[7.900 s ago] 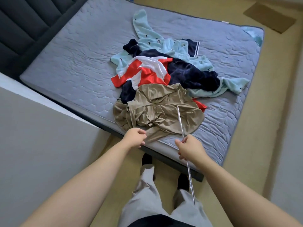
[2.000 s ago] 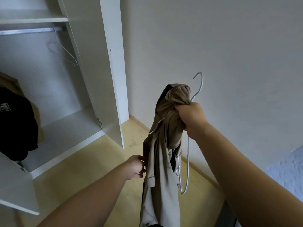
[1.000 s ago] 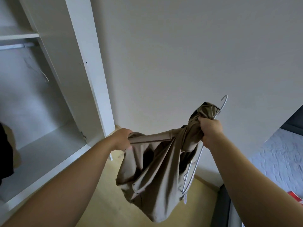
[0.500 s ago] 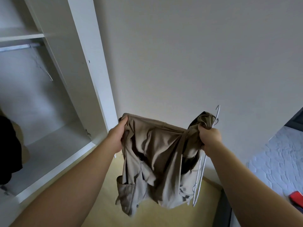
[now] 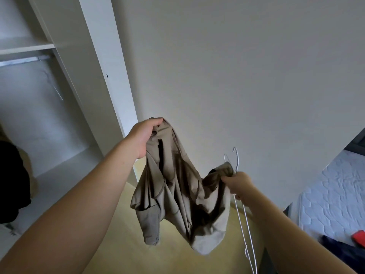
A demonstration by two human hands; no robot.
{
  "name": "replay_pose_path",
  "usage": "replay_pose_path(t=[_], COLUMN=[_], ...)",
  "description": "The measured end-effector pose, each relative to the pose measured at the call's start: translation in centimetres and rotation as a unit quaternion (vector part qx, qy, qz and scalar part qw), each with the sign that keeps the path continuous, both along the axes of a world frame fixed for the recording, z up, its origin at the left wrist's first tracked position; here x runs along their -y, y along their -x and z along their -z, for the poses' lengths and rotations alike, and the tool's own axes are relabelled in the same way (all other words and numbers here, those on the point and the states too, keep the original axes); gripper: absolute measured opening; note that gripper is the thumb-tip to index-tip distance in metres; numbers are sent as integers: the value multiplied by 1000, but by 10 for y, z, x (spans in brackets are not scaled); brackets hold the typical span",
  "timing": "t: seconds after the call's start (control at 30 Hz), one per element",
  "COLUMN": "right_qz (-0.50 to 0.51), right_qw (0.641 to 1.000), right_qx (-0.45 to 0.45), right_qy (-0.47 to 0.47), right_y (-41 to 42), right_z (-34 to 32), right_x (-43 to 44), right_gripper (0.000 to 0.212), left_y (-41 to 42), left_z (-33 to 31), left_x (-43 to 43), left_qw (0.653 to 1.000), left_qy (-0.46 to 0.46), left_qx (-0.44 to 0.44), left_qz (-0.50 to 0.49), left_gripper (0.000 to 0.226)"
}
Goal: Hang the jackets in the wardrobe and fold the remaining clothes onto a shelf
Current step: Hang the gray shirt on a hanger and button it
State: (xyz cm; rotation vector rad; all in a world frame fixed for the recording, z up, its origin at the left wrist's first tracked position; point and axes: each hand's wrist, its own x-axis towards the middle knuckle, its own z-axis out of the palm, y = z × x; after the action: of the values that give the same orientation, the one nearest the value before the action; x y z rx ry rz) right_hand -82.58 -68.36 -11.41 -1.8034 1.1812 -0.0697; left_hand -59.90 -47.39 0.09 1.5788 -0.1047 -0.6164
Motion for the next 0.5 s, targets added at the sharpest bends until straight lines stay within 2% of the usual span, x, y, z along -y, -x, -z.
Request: replay_pose_path(t=[0.1,0.17,0.27,0.37,0.5], right_qz=[-22,-32,-49,-57,-97], right_qw=[999,998,996,991,987], right_qx=[37,50,69,118,108], right_qy=[-8,6,37,-33,-68], right_y=[-7,-13,-19,-21,-23], right_z=[-8,-17,-23,-21,-15], right_x=[-18,-31,-49,-72,-91], right_gripper=[24,38,57,49,39], left_y=[-3,-5,-5,-12,-25], left_z=[3,12,38,60,72], left_x=[3,3,-3,-12,-22], left_qw=[996,985,928,901,905], left_qy=[-31,-69,-233,-308,-306], left_qx=[89,158,288,305,294], left_qz=[-7,5,42,10,-36], left_gripper=[25,24,42,48,50])
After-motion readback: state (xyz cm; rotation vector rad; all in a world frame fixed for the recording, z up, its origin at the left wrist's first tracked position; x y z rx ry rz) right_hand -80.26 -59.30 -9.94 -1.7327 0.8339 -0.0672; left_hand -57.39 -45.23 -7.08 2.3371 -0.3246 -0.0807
